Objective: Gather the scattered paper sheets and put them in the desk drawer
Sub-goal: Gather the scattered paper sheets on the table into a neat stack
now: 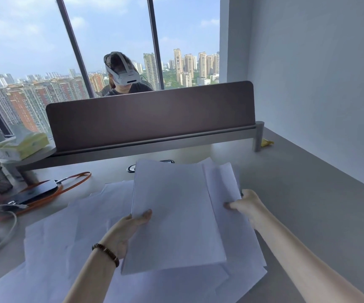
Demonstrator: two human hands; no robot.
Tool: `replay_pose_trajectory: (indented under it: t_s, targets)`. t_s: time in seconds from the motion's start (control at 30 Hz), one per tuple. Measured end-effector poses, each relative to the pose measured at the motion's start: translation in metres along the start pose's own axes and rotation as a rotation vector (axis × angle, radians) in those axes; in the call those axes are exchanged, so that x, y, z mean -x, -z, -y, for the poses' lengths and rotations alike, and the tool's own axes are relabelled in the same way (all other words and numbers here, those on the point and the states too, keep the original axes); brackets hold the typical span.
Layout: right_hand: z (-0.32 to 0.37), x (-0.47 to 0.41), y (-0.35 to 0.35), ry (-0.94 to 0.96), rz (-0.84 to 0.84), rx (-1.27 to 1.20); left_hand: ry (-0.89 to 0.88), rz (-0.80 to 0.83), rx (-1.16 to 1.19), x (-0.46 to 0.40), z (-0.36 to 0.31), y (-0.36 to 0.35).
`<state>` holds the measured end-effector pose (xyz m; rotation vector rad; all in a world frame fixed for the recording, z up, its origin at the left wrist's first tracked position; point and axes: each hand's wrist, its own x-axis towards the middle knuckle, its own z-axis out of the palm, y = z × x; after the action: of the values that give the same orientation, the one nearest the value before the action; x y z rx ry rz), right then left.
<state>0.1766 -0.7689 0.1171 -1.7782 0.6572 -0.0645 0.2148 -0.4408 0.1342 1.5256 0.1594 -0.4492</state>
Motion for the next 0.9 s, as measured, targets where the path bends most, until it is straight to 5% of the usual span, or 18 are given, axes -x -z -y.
replay_pose_trajectory:
  t_s: [0.27, 0.5, 0.9]
  targets:
    - [-0.002, 0.017, 0.004, 0.099, 0.164, 0.128, -0.006, -0.032, -0.055, 0.009, 0.013, 0.009]
    - [0.044, 0.042, 0.029, 0.274, -0.007, 0.081, -0.027, -0.018, -0.099, 0.018, 0.006, 0.006]
    - [0.135, 0.119, 0.043, 0.583, -0.028, 0.11, -0.077, -0.009, -0.143, 0.025, 0.001, -0.001]
